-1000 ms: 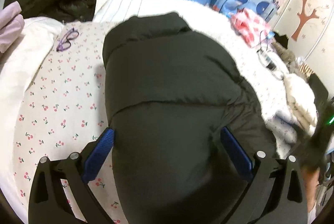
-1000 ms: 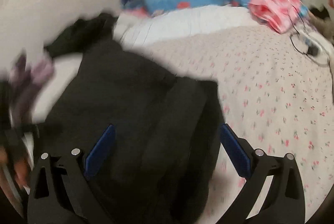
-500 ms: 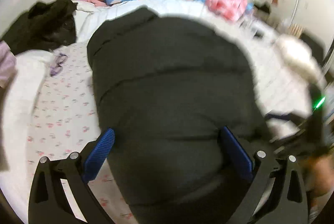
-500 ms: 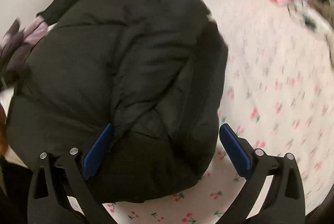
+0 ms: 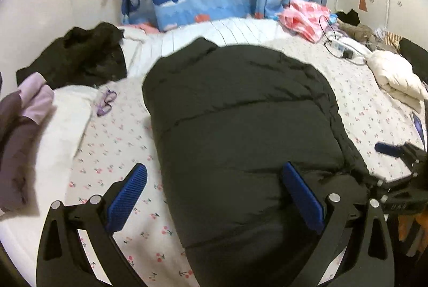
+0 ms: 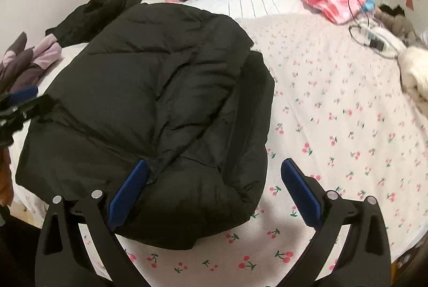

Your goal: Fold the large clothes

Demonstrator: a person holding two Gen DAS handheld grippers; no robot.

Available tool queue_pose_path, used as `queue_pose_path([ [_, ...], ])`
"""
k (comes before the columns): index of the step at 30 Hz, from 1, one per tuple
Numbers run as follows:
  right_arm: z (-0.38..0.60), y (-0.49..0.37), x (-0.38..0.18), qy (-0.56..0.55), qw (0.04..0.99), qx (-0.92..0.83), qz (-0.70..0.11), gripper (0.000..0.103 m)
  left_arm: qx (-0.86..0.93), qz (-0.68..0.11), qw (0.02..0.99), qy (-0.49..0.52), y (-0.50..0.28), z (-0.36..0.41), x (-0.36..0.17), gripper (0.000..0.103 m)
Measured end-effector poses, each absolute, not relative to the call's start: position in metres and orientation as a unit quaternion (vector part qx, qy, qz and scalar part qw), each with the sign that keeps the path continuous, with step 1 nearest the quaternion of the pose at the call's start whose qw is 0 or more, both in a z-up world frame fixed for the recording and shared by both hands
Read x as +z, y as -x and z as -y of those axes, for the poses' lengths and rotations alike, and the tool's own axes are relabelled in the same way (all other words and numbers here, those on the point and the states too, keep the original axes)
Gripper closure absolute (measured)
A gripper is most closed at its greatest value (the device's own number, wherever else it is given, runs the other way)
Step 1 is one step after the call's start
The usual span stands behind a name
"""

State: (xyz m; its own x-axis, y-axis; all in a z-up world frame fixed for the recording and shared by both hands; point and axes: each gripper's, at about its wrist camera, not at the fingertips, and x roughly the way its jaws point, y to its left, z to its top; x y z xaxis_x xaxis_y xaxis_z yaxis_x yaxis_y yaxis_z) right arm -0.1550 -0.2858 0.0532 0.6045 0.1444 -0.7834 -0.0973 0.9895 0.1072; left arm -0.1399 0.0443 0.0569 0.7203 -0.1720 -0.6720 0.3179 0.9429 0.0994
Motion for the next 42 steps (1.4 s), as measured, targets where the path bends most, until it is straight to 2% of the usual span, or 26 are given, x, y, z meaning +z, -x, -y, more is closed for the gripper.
queue_pose_path([
  [3, 0.288, 0.153, 0.044, -0.038, 0.888, 0.075, -0.451, 0.007, -0.124, -0.343, 0.926, -0.094, 0.137, -0.048, 0.062, 0.006],
  [10, 0.306, 0.159, 0.061, -0.072, 0.904, 0.074, -0.415, 0.007, -0.115, -0.333, 0.931, -0.096, 0.139, -0.046, 0.067, 0.006],
  [15, 0.344, 0.122, 0.073, -0.116, 0.907, 0.032, -0.403, 0.007, -0.124, -0.339, 0.927, -0.100, 0.137, -0.038, 0.063, 0.006],
  [22, 0.363, 0.077, 0.050, -0.158, 0.892, 0.014, -0.424, 0.007, -0.132, -0.355, 0.921, -0.091, 0.132, -0.027, 0.056, 0.006],
  [26, 0.357, 0.060, 0.075, -0.136, 0.913, 0.014, -0.386, 0.007, -0.134, -0.356, 0.920, -0.090, 0.130, -0.022, 0.054, 0.006],
  [29, 0.341, 0.025, 0.086, -0.078, 0.921, 0.001, -0.383, 0.007, -0.136, -0.359, 0.919, -0.089, 0.127, -0.019, 0.053, 0.006],
  [31, 0.329, -0.007, 0.070, -0.017, 0.912, -0.028, -0.409, 0.007, -0.140, -0.360, 0.918, -0.091, 0.125, -0.016, 0.051, 0.006],
  [33, 0.322, -0.045, 0.023, -0.009, 0.878, -0.018, -0.479, 0.007, -0.145, -0.367, 0.915, -0.086, 0.120, -0.015, 0.048, 0.006],
  [36, 0.331, -0.062, -0.002, -0.066, 0.852, -0.001, -0.519, 0.007, -0.160, -0.378, 0.910, -0.056, 0.113, -0.021, 0.050, 0.006],
  [42, 0.355, -0.005, 0.038, -0.112, 0.884, 0.001, -0.454, 0.007, -0.161, -0.434, 0.873, 0.152, 0.081, -0.092, 0.043, 0.006],
])
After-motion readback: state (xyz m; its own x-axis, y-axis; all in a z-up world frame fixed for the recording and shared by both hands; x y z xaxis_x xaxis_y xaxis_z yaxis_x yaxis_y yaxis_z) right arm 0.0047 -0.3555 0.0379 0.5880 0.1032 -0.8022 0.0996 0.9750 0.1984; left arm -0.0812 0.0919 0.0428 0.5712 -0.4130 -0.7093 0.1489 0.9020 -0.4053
